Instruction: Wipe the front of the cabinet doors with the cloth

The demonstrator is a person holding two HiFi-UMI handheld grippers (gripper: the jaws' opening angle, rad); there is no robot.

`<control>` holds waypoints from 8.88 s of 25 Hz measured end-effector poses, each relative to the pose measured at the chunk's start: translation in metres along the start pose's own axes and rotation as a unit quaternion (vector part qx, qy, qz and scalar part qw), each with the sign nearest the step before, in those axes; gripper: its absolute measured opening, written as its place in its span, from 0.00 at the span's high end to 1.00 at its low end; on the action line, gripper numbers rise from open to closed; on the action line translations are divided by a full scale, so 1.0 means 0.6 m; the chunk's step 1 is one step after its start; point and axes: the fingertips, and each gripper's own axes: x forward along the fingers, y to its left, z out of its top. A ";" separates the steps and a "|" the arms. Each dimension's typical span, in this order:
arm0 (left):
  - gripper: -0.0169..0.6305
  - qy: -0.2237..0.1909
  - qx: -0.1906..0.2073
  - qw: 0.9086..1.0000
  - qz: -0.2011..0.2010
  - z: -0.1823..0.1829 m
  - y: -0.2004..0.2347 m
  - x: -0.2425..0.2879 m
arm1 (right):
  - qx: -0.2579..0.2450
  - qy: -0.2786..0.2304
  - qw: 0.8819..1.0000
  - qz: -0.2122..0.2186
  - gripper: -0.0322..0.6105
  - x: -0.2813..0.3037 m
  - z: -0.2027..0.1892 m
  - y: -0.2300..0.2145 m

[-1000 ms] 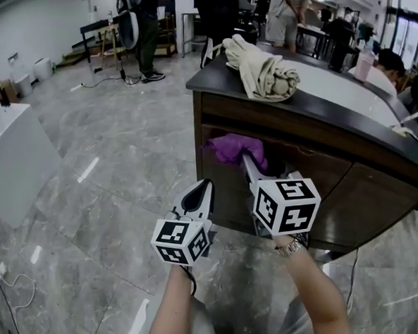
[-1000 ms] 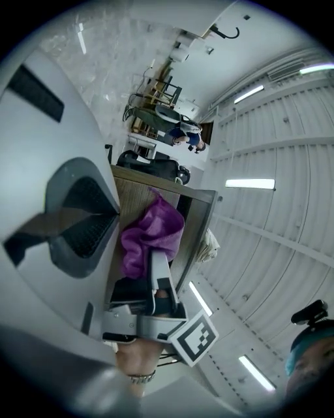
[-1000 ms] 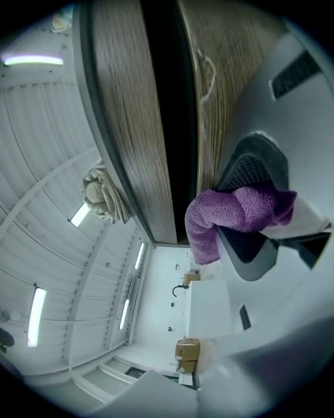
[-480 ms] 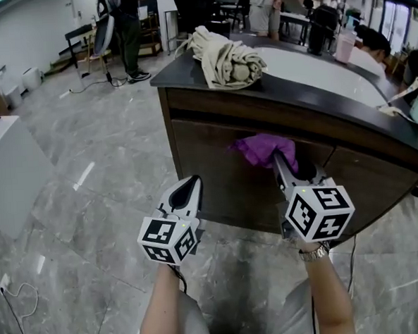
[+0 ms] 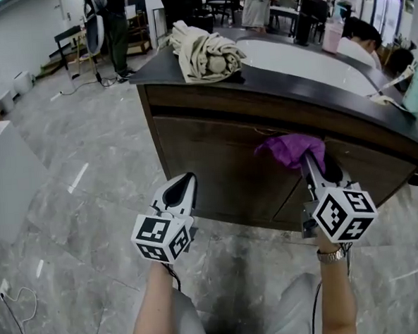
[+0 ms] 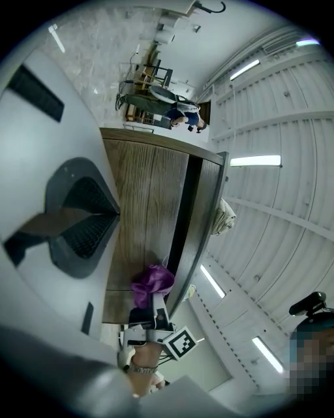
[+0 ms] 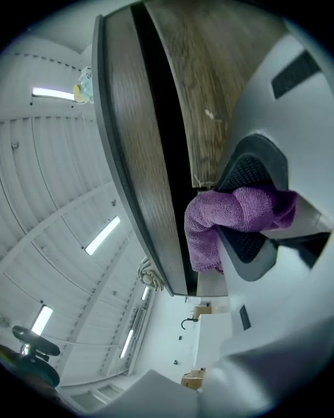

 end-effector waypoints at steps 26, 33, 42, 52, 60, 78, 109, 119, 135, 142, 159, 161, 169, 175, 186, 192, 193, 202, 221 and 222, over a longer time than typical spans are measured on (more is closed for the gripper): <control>0.96 -0.019 -0.030 0.998 0.056 0.020 0.089 -0.056 | 0.014 0.075 0.988 0.137 0.72 0.172 -0.185 0.400; 0.96 -0.018 -0.029 0.998 0.060 0.019 0.102 -0.062 | 0.019 0.086 0.989 0.116 0.72 0.229 -0.212 0.437; 0.96 -0.010 -0.041 0.998 0.041 0.003 0.087 -0.046 | 0.005 0.079 0.991 0.109 0.72 0.218 -0.209 0.413; 0.96 0.013 -0.011 1.000 0.010 -0.011 0.046 -0.024 | 0.011 0.070 0.994 0.081 0.72 0.176 -0.204 0.332; 0.96 0.022 0.002 1.000 -0.010 -0.022 0.011 0.001 | -0.003 0.060 0.997 0.046 0.72 0.128 -0.197 0.237; 0.96 0.029 0.022 0.999 -0.018 -0.030 -0.024 0.031 | 0.002 0.057 0.997 -0.045 0.72 0.012 -0.191 0.006; 0.96 -0.034 -0.051 0.993 0.105 -0.008 0.136 -0.051 | 0.073 0.128 0.988 0.041 0.72 0.198 -0.373 0.394; 0.96 -0.022 -0.036 0.995 0.095 -0.008 0.125 -0.040 | 0.068 0.132 0.989 0.000 0.72 0.163 -0.382 0.288; 0.96 -0.003 -0.002 0.999 0.048 -0.018 0.044 0.017 | 0.003 0.130 0.989 -0.073 0.71 0.040 -0.369 0.045; 0.96 0.005 0.003 0.999 0.038 -0.027 0.019 0.033 | 0.003 0.136 0.984 -0.119 0.71 -0.006 -0.388 -0.045; 0.96 -0.010 -0.016 0.998 0.062 -0.017 0.078 -0.004 | 0.008 0.187 0.982 0.011 0.71 0.093 -0.500 0.273; 0.96 -0.013 -0.019 0.997 0.067 -0.014 0.088 -0.015 | 0.012 0.188 0.982 0.023 0.71 0.118 -0.510 0.319; 0.96 -0.017 -0.034 0.996 0.080 -0.014 0.125 -0.041 | -0.022 0.200 0.979 0.031 0.71 0.199 -0.547 0.410; 0.96 -0.026 -0.043 0.995 0.083 -0.010 0.137 -0.042 | -0.008 0.201 0.980 -0.004 0.71 0.204 -0.550 0.353; 0.96 -0.014 -0.036 0.998 0.058 -0.023 0.096 -0.007 | -0.008 0.195 0.979 -0.063 0.71 0.124 -0.538 0.190; 0.96 -0.010 -0.032 0.998 0.057 -0.025 0.079 0.003 | -0.007 0.182 0.978 -0.103 0.71 0.070 -0.514 0.090; 0.96 -0.009 -0.031 0.998 0.056 -0.026 0.074 0.005 | -0.012 0.183 0.977 -0.109 0.71 0.061 -0.513 0.073; 0.96 -0.001 -0.017 0.999 0.039 -0.031 0.032 0.027 | -0.041 0.195 0.967 -0.156 0.70 -0.007 -0.515 -0.064; 0.96 -0.014 -0.027 0.997 0.070 -0.020 0.096 -0.022 | 0.014 0.219 0.976 0.006 0.71 0.077 -0.597 0.295; 0.96 -0.016 -0.028 0.997 0.072 -0.017 0.103 -0.027 | 0.014 0.221 0.975 0.008 0.71 0.088 -0.606 0.312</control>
